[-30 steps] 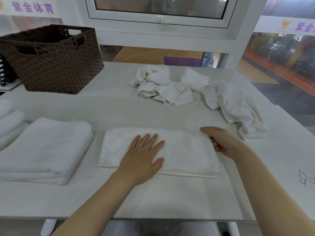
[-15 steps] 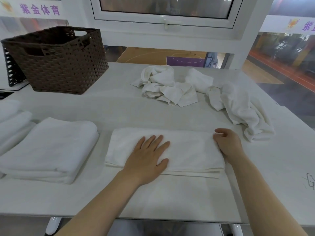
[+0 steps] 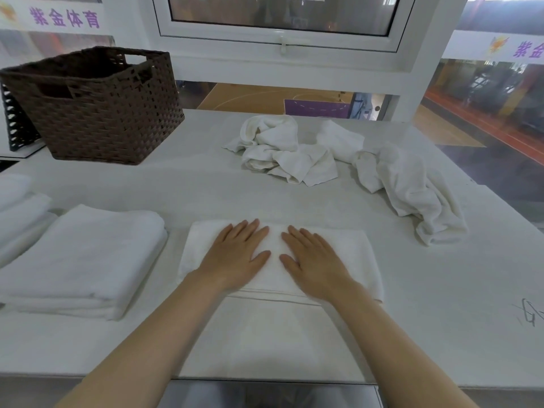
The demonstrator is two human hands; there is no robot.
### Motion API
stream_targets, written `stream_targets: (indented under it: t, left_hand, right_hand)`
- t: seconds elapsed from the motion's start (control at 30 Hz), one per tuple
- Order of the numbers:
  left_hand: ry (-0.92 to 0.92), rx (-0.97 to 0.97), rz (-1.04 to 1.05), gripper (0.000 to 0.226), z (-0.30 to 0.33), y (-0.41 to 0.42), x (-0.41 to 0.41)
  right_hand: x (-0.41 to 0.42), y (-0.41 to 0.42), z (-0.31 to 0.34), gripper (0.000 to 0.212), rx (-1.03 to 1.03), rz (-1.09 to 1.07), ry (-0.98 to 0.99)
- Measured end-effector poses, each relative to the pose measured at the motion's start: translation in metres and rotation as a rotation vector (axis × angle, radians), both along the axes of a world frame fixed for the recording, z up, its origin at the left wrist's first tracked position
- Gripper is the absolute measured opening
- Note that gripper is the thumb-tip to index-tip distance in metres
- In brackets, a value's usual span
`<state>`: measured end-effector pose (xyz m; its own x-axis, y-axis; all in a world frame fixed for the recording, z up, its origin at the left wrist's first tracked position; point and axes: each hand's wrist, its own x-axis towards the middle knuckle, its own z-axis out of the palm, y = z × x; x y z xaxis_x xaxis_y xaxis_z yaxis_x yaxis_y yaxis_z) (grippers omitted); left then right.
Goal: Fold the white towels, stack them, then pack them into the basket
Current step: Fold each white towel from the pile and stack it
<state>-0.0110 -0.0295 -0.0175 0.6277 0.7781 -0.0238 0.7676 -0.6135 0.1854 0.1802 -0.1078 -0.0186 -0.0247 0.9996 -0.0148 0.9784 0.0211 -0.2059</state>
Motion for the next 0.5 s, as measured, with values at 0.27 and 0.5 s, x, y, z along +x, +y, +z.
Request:
stream_targets:
  t: [0.27, 0.5]
  left_hand:
    - [0.013, -0.048, 0.183, 0.075, -0.005, 0.01, -0.038]
    - [0.039, -0.048, 0.501, 0.087, -0.004, 0.005, -0.03]
  right_hand:
    - [0.058, -0.022, -0.002, 0.075, -0.055, -0.328, -0.036]
    - [0.093, -0.056, -0.006, 0.06, 0.026, -0.466, 0.271]
